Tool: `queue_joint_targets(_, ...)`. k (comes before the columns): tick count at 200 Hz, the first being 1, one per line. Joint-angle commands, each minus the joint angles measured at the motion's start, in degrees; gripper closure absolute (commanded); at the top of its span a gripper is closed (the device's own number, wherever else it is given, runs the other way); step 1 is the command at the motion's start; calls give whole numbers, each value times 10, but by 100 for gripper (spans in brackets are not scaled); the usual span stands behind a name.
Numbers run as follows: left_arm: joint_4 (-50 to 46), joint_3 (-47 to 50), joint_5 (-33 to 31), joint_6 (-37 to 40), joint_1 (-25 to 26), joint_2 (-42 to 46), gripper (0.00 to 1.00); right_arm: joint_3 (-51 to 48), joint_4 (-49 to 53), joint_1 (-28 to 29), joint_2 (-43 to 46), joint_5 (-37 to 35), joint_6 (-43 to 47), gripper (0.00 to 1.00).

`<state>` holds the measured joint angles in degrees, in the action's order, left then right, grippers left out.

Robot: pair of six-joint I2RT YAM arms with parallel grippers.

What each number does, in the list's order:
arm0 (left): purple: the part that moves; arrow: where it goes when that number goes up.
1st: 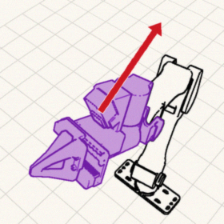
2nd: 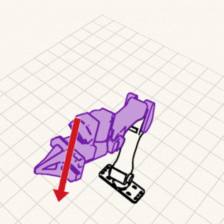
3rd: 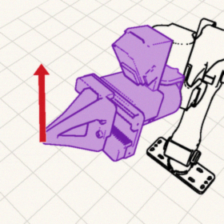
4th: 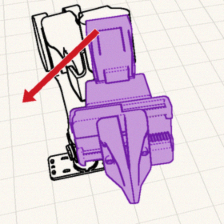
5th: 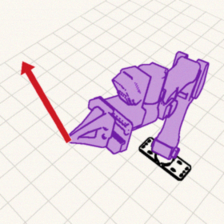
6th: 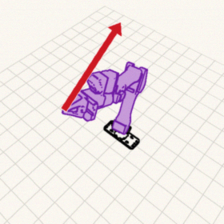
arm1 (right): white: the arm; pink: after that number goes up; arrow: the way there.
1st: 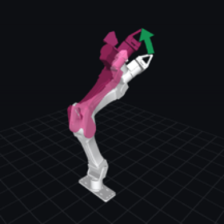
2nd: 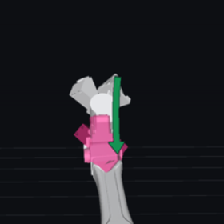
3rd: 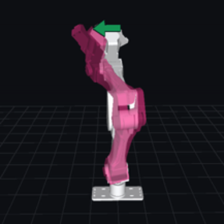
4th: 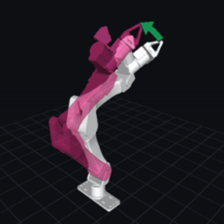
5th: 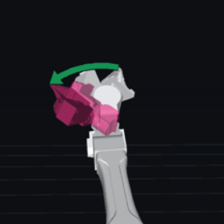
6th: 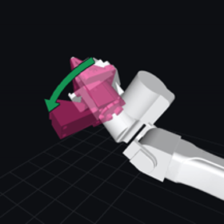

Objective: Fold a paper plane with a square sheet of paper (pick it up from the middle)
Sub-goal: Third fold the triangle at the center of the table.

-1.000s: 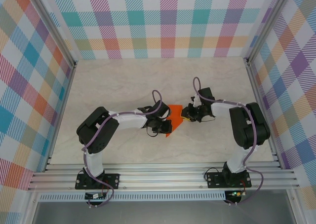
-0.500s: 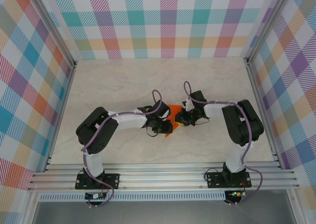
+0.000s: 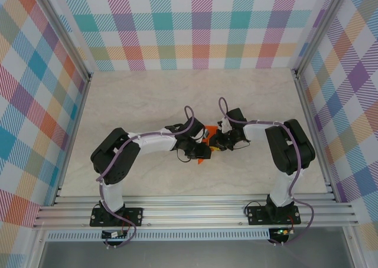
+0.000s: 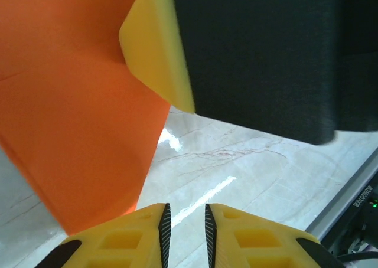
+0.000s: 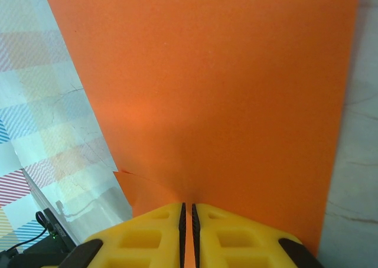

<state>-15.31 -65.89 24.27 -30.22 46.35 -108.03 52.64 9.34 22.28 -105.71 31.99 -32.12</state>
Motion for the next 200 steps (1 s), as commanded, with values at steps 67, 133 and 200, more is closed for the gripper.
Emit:
queue_joint_targets(67,-53,51,-11,-2,3,-4,78,11,49,0,-24,-58,29,86)
queue_joint_targets(133,-73,101,7,7,4,41,77,20,59,0,-28,-63,30,86)
queue_joint_targets(200,-95,102,-59,1,-7,136,78,32,55,0,21,-16,27,83)
